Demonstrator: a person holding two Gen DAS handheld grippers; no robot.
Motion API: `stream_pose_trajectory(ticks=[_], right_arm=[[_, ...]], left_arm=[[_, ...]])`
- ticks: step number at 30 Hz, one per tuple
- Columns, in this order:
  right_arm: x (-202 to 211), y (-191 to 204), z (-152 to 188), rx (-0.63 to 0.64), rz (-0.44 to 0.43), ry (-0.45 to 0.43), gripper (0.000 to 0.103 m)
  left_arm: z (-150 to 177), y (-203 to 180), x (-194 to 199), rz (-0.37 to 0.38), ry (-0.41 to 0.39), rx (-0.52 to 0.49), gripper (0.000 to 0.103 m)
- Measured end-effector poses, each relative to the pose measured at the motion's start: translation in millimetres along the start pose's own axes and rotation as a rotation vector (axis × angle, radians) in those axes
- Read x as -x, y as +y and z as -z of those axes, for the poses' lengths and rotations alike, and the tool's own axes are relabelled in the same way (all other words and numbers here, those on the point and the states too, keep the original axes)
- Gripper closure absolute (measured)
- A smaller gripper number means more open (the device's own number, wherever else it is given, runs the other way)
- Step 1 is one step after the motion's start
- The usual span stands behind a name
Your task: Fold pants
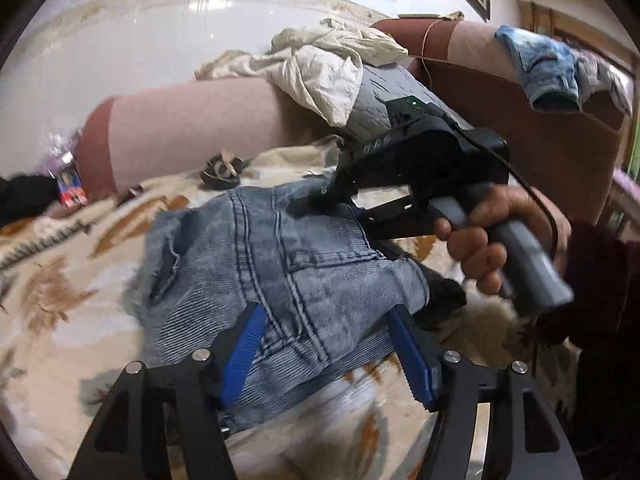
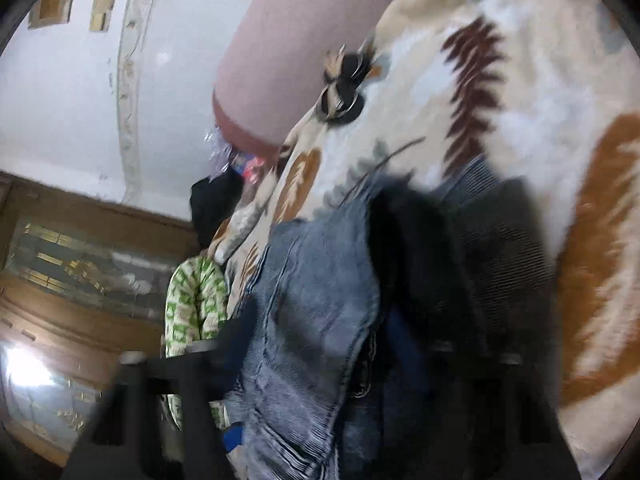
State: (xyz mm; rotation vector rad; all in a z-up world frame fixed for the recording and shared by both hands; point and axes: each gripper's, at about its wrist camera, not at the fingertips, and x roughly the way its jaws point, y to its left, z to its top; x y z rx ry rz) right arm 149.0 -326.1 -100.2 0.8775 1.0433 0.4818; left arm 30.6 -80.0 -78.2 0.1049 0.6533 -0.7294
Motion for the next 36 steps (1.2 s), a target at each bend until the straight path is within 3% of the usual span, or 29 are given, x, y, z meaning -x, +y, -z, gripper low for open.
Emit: stream_pose_trajectory(ticks=[2, 3, 4, 10, 15, 18, 21, 23, 27, 29, 31, 36], right_arm=[[7.6, 6.0, 1.5, 0.025, 0.025, -0.034, 0.087], [15.7, 12.9, 1.4, 0.051, 0.031, -0.058, 0.088], [21.5, 17.2, 1.0, 0.067, 0.034, -0.074, 0.089], [63.7, 34.3, -2.3, 0.114, 0.05, -0.198, 0.091], [89.4, 18.0, -16.5, 0.114, 0.131, -0.261, 0.095], [78.0, -11.4, -20.1, 0.046, 0.183, -0.21, 0.095], [61.1, -23.8, -16.7, 0.0, 0.202, -0.147, 0.094], [68.1, -17.2, -14.4, 0.004, 0.159, -0.161, 0.093], [94.9, 12.6, 5.3, 0.07, 0.085, -0.191, 0.091], [98.8, 30.2, 24.2, 0.156, 0.105, -0.196, 0.081], [92.6, 46.7, 42.5, 0.232, 0.114, -0.175, 0.07], [48.3, 70.4, 73.6, 0.378, 0.215, -0.094, 0.069]], left_arm=[[-3.9, -1.4, -2.9, 0.05, -0.011, 0.019, 0.038], [-6.5, -3.3, -4.0, 0.079, -0.01, 0.024, 0.05], [-10.6, -5.7, -7.6, 0.102, -0.003, 0.036, 0.053], [-24.9, -20.5, -8.4, 0.184, -0.034, 0.077, 0.054], [-38.1, -24.2, 15.7, 0.21, -0.103, 0.056, 0.054], [-44.0, -3.3, 28.6, 0.167, -0.135, 0.097, 0.054], [-46.3, 25.6, 39.3, 0.032, -0.144, 0.132, 0.054], [-46.1, 46.5, 41.7, -0.047, -0.134, 0.18, 0.054], [-35.5, 82.7, 29.6, -0.158, -0.03, 0.308, 0.054], [-26.3, 90.8, 23.5, -0.183, 0.004, 0.354, 0.054], [-22.5, 87.7, 16.3, -0.191, 0.023, 0.355, 0.054], [-18.7, 55.2, 2.3, -0.242, 0.074, 0.202, 0.055]])
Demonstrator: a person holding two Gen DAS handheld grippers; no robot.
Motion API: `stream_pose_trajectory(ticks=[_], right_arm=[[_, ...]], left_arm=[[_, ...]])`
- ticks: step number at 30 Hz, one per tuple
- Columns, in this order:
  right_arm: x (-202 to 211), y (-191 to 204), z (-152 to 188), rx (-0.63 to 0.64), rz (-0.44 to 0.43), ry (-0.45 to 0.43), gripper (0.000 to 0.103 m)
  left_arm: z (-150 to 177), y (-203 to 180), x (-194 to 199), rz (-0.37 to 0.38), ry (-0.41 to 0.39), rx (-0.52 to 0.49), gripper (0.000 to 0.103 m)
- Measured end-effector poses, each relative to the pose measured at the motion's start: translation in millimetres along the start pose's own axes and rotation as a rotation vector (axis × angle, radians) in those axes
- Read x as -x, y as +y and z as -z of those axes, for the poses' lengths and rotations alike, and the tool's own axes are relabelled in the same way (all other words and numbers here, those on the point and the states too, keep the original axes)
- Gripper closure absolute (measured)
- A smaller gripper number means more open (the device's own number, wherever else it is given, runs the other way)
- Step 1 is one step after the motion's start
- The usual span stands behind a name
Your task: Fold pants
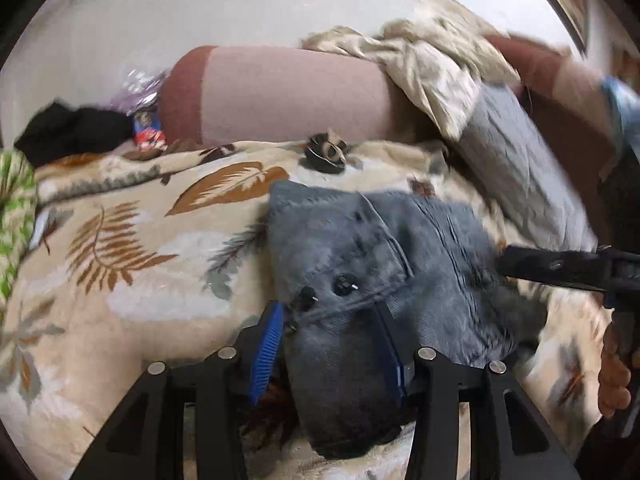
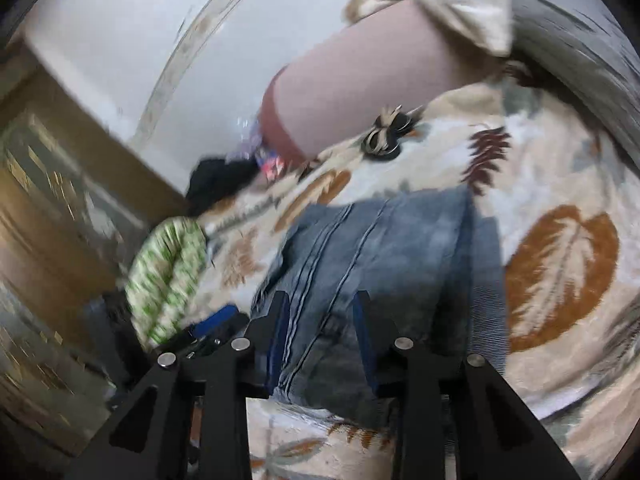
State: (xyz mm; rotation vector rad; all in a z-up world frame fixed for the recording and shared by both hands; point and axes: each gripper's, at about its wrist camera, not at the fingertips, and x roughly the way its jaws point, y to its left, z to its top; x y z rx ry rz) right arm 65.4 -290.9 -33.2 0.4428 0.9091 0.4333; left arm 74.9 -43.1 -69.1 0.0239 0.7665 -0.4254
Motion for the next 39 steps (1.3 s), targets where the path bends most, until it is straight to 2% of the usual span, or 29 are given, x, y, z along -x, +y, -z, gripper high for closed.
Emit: stream_pose_trajectory(ticks=[1, 4, 9, 17, 20, 23, 26, 28, 31, 36, 39], right_arm=[[-9.7, -0.6, 4.6, 0.008, 0.022, 0.026, 0.069], [-35.4, -6.4, 19.2, 0.04, 0.109, 0.112, 0.069], [-37.3, -27.2, 22.2, -0.034, 0.079, 0.147, 0.071], [-46.3, -36.5, 23.1, -0.085, 0.053, 0.162, 0.071], [-44.2, -35.2, 22.2, -0.08, 0.054, 0.163, 0.071], [-40.1, -32.4, 18.7, -0.085, 0.036, 0.162, 0.068], [-27.6, -28.1, 12.0, -0.1, 0.003, 0.166, 0.06], [-15.4, -25.4, 6.7, -0.091, -0.007, 0.139, 0.048], [5.8, -33.1, -1.8, -0.087, 0.043, 0.075, 0.043], [30.0, -75.0, -9.1, -0.233, 0.081, 0.027, 0.043], [33.1, -88.7, -9.3, -0.28, 0.09, 0.036, 0.042]], left_arm=[[3.1, -6.9, -1.9, -0.019, 0.004, -0.035, 0.055], [7.0, -17.9, -12.5, -0.014, 0.043, -0.073, 0.056], [19.5, -39.3, -30.5, -0.098, 0.076, -0.182, 0.056], [27.2, -41.2, -47.4, -0.133, 0.096, -0.194, 0.055], [22.2, -35.5, -45.1, -0.112, 0.111, -0.145, 0.054], [13.7, -24.1, -35.1, -0.058, 0.118, -0.074, 0.054], [2.4, -11.8, -17.9, -0.019, 0.078, -0.021, 0.05], [-5.3, -3.5, -6.6, -0.017, 0.041, 0.004, 0.045], [-12.7, 14.5, 2.2, -0.006, 0.011, 0.07, 0.039], [-9.1, 40.6, -13.3, 0.008, 0.067, 0.189, 0.037], [-5.4, 45.4, -21.6, 0.038, 0.093, 0.238, 0.035]])
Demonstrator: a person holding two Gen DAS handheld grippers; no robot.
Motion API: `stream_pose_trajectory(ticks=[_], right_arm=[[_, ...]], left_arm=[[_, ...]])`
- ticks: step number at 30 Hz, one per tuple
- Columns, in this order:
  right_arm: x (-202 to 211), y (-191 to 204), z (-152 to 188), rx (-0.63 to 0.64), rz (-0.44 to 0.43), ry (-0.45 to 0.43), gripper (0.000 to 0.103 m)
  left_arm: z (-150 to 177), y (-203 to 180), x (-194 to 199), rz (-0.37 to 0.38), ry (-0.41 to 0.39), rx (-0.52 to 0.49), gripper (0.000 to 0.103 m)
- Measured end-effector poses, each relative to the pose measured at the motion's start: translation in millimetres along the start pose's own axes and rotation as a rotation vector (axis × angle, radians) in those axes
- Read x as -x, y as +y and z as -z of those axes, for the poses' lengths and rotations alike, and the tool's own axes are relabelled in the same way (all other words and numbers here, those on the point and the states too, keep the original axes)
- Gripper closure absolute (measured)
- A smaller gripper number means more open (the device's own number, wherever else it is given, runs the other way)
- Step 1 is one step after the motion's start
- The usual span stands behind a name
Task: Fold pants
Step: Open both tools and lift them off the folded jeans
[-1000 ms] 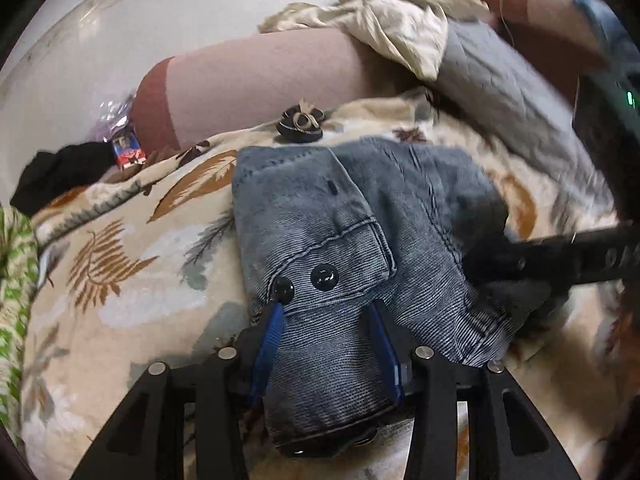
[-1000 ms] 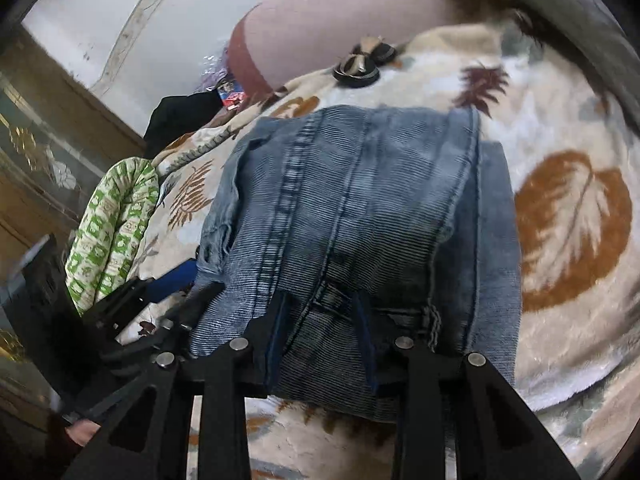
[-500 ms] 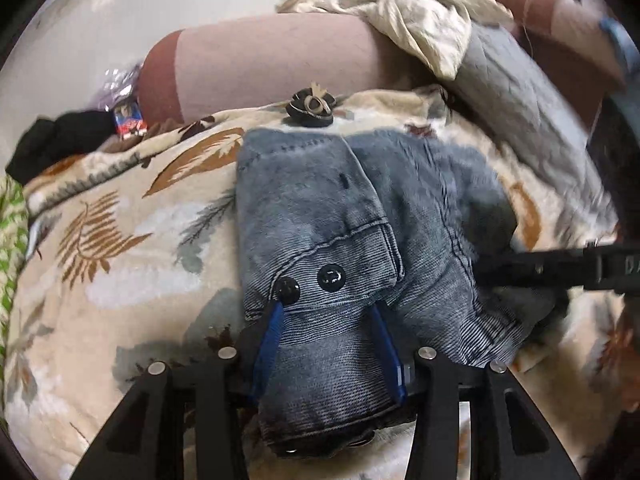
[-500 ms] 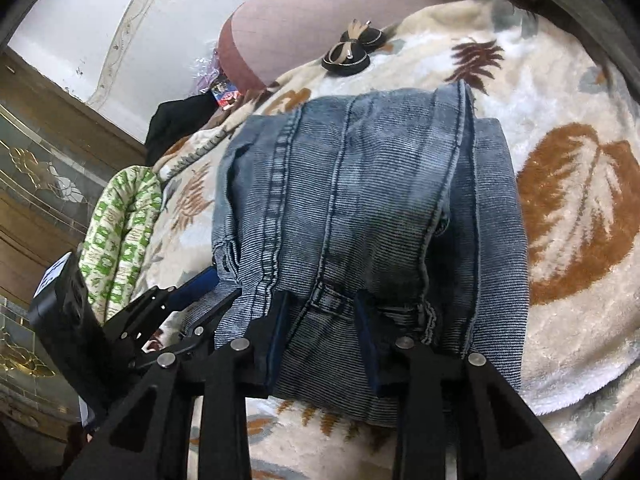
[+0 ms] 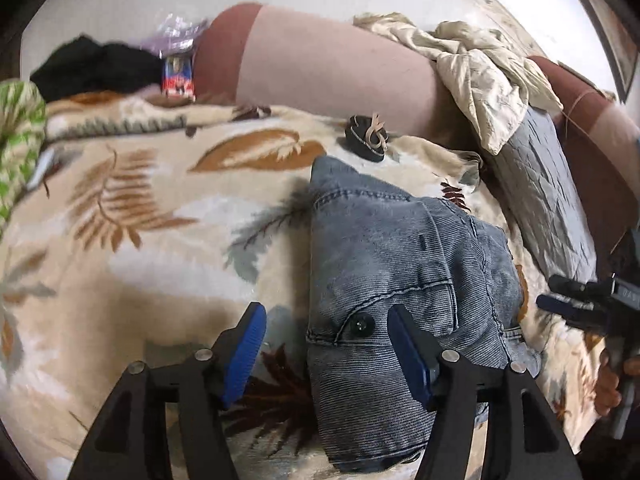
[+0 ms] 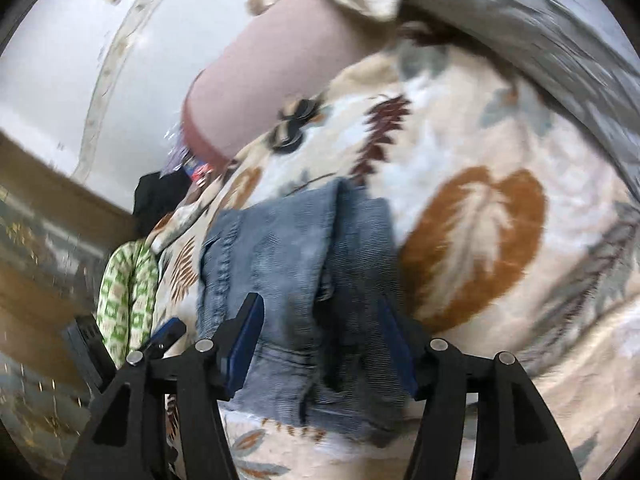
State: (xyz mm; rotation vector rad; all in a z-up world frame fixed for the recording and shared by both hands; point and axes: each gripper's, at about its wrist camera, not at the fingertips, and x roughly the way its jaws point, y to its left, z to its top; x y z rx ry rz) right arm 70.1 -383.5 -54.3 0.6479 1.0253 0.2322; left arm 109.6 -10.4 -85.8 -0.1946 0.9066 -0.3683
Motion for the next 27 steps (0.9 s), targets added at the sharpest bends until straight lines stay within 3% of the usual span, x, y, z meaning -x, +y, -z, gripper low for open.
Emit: stream_pose_trajectory(ticks=[7, 16, 23, 27], right_arm=[[-5.9, -7.7, -1.1, -0.001, 0.029, 0.03, 0.042], [-14.7, -4.4, 3.6, 0.027, 0.056, 0.053, 0.041], [-24.7, 2.8, 8.7, 0.046, 0.083, 0.054, 0.042], [-23.0, 15.3, 10.7, 0.085, 0.084, 0.002, 0.042]], left_arm=[[1.2, -8.0, -3.4, 0.012, 0.003, -0.035, 0.031], [1.5, -22.6, 8.0, -0.138, -0.085, -0.15, 0.031], [-0.9, -22.9, 12.0, -0.196, -0.113, -0.184, 0.03], [-0.4, -23.4, 9.9, -0.224, -0.111, -0.197, 0.03]])
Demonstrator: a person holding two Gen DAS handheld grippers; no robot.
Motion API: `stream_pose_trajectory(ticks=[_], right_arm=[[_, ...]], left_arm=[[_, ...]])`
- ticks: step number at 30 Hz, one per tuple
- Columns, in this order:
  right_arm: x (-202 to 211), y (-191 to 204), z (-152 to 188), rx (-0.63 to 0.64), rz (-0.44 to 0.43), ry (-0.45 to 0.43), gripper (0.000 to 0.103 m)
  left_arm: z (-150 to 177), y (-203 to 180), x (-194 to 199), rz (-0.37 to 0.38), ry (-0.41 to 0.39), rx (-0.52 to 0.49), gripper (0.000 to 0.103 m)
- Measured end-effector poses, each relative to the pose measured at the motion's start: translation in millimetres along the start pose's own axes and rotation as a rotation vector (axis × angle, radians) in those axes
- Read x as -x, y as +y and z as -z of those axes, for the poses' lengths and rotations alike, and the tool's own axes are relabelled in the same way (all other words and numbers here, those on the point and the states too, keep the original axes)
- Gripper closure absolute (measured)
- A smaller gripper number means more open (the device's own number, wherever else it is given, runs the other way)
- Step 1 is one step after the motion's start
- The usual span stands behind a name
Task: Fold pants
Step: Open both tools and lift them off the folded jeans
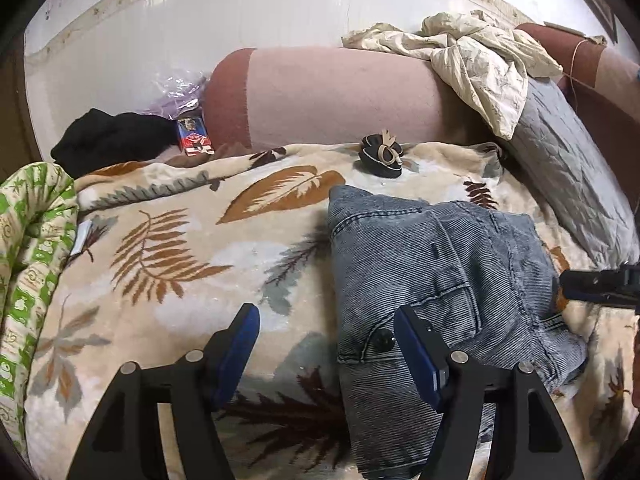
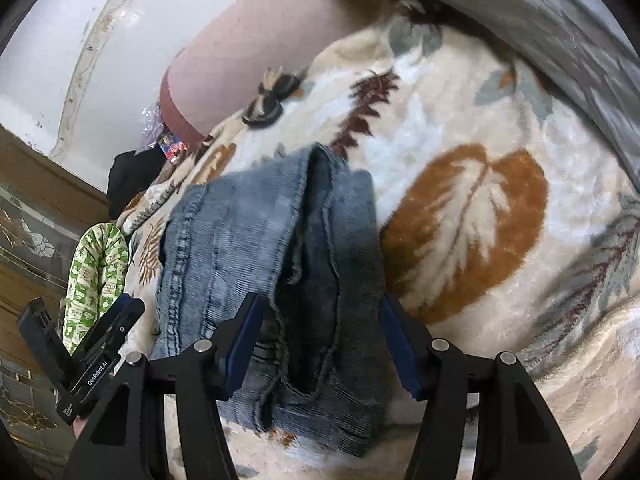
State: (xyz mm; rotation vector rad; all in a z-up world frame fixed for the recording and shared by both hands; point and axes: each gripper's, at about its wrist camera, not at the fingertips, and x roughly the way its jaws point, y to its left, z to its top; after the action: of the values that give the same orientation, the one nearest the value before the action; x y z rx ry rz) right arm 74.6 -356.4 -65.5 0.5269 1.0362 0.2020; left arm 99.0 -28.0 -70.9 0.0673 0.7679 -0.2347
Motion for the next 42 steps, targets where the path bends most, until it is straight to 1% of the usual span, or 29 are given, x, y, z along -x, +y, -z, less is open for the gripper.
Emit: stream_pose_trajectory(ticks=[2, 6, 9, 12, 17, 20, 22, 24, 26, 29, 32, 34, 38, 42], right_arm=[[0.2, 9.5, 0.8, 0.032, -0.009, -0.017, 0.042], [-0.2, 26.8, 1.7, 0.095, -0.007, -0.087, 0.041], [-3.1, 39.1, -3.9, 0.164, 0.039, -0.166, 0.041], [-9.1, 44.8, -11.1, 0.225, 0.067, -0.215, 0.042], [-26.6, 41.6, -15.4, 0.219, 0.062, -0.183, 0.041], [-45.7, 37.6, -13.9, 0.21, 0.07, -0.129, 0.041], [-55.6, 32.6, -14.0, 0.196, 0.068, -0.096, 0.038], [-64.5, 25.1, -14.3, 0.165, 0.049, -0.066, 0.036], [-65.2, 22.0, -14.2, 0.153, 0.031, -0.066, 0.036], [-63.8, 24.4, -14.7, 0.158, 0.04, -0.054, 0.036], [-57.7, 24.7, -16.7, 0.13, 0.029, -0.04, 0.036], [-49.0, 25.0, -18.0, 0.122, 0.011, -0.055, 0.036], [-29.3, 28.9, -19.0, 0.138, 0.005, -0.122, 0.036], [-18.4, 28.1, -20.5, 0.13, 0.002, -0.149, 0.036]], left_arm=[[1.0, -1.3, -1.6, -0.012, 0.006, -0.005, 0.03], [3.2, -4.8, -6.7, -0.041, 0.021, -0.021, 0.03], [6.7, -10.1, -9.9, -0.07, 0.024, -0.05, 0.029], [11.6, -16.2, -10.4, -0.091, 0.002, -0.088, 0.025], [14.9, -23.8, -15.3, -0.103, -0.006, -0.137, 0.025], [15.7, -26.5, -15.2, -0.115, -0.02, -0.165, 0.025], [15.5, -27.5, -14.7, -0.12, -0.027, -0.174, 0.025], [15.3, -28.6, -14.0, -0.125, -0.033, -0.182, 0.025], [14.6, -30.4, -11.2, -0.138, -0.048, -0.192, 0.025], [11.6, -32.4, -1.7, -0.153, -0.083, -0.203, 0.025], [5.2, -29.9, 12.5, -0.166, -0.122, -0.201, 0.025], [-0.4, -25.8, 22.1, -0.179, -0.147, -0.192, 0.025], [-8.4, -15.0, 36.1, -0.203, -0.182, -0.164, 0.024], [-13.2, -3.6, 44.5, -0.228, -0.201, -0.142, 0.024]])
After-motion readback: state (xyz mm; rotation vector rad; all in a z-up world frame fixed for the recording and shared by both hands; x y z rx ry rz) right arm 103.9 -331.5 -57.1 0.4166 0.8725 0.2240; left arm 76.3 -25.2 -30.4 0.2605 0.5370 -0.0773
